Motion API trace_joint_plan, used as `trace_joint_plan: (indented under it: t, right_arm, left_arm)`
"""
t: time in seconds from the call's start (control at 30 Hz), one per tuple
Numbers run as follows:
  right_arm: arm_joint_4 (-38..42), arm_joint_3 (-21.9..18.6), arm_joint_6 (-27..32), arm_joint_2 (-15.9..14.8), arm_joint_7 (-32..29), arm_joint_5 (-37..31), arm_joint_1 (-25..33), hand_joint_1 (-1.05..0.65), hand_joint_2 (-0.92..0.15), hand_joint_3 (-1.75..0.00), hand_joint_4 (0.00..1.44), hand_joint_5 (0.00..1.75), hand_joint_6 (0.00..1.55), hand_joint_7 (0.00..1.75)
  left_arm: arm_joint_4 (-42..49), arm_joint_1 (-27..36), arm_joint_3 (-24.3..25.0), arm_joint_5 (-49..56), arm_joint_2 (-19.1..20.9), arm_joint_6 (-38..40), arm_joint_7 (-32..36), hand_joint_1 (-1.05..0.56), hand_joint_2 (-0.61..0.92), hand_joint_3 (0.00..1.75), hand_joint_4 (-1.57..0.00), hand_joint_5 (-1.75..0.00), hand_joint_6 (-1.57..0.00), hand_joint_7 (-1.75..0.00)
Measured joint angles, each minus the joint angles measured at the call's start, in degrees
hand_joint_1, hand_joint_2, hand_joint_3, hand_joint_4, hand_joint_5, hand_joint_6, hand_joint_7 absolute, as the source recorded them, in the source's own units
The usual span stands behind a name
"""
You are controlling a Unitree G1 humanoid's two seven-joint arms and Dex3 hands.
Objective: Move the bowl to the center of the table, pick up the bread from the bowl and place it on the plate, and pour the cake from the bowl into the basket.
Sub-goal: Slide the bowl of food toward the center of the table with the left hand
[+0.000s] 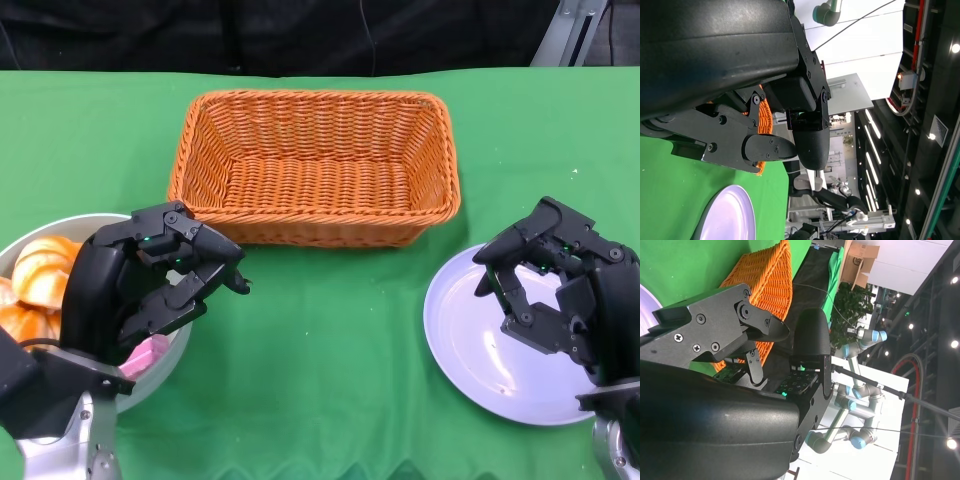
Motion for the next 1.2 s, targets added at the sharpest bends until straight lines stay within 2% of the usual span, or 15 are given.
trace_joint_plan:
  t: [0.6, 0.63, 0.67, 0.7, 0.73, 0.77, 0.83, 0.97, 1.13, 1.2]
  right_arm:
    - [-0.15, 0.2, 0.36, 0.06, 0.17, 0.02, 0.3, -0.08, -0.73, -0.77, 0.75, 1.52, 0.67, 1.28]
    - [-0.14, 0.27, 0.35, 0.12, 0.17, 0.02, 0.31, -0.09, -0.72, -0.79, 0.76, 1.52, 0.67, 1.29]
    - [-0.11, 0.4, 0.33, 0.26, 0.17, 0.02, 0.32, -0.08, -0.71, -0.8, 0.77, 1.52, 0.67, 1.29]
    - [-0.03, 0.58, 0.32, 0.35, 0.17, 0.02, 0.4, -0.08, -0.71, -0.81, 0.77, 1.52, 0.67, 1.29]
    - [0.05, 0.68, 0.29, 0.39, 0.17, 0.02, 0.48, -0.09, -0.7, -0.81, 0.76, 1.52, 0.67, 1.29]
    - [0.14, 0.75, 0.28, 0.4, 0.17, 0.02, 0.51, -0.09, -0.7, -0.81, 0.76, 1.52, 0.67, 1.29]
    - [0.23, 0.99, 0.28, 0.47, 0.15, -0.01, 0.55, -0.09, -0.7, -0.82, 0.76, 1.51, 0.67, 1.28]
    - [0.49, 1.28, 0.28, 0.54, -0.18, -0.14, 0.55, -0.08, -0.68, -0.85, 0.76, 1.5, 0.67, 1.28]
    - [0.85, 1.43, 0.25, 0.53, -0.21, -0.05, 0.55, -0.07, -0.66, -0.88, 0.76, 1.51, 0.67, 1.27]
    - [1.06, 1.52, 0.15, 0.53, -0.26, -0.08, 0.56, -0.07, -0.66, -0.89, 0.76, 1.51, 0.68, 1.27]
  left_arm:
    - [-0.23, 0.29, -0.18, 0.09, 0.01, -0.01, 0.86, -0.14, 0.92, 0.33, -0.84, -1.33, -0.96, -0.8]
    - [-0.81, 0.34, -0.03, 0.36, 0.29, -0.02, 1.02, -0.27, 0.89, 0.24, -0.83, -0.9, -0.95, -0.49]
    - [-2.08, 0.31, 0.27, 0.98, 1.19, -0.08, 1.26, -0.31, 0.9, 0.16, -0.88, -0.63, -0.98, -0.28]
    - [-3.61, -0.1, 0.8, 1.44, 2.59, -0.32, 1.83, -0.33, 0.91, 0.11, -0.93, -0.47, -1.01, -0.16]
    - [-5.2, -0.67, 1.55, 1.42, 3.81, -0.48, 2.17, -0.35, 0.91, 0.07, -0.92, -0.29, -0.97, -0.07]
    - [-6.55, -1.47, 2.34, 1.07, 4.89, -0.53, 2.41, -0.36, 0.91, 0.05, -0.91, -0.2, -0.94, -0.03]
    - [-8.39, -2.61, 3.35, -0.27, 6.47, -0.4, 2.64, -0.38, 0.91, 0.03, -0.87, -0.11, -0.87, -0.01]
    - [-8.95, -2.71, 5.28, -0.29, 8.4, -0.23, 4.08, -0.45, 0.92, 0.04, -0.81, -0.03, -0.81, 0.0]
    - [-6.74, -4.88, 7.45, 0.69, 11.74, -1.03, 5.63, -0.49, 0.92, 0.1, -0.72, 0.0, -0.73, 0.0]
    - [-4.33, -6.01, 7.85, 2.1, 13.44, -2.49, 5.67, -0.55, 0.92, 0.18, -0.64, 0.0, -0.63, 0.0]
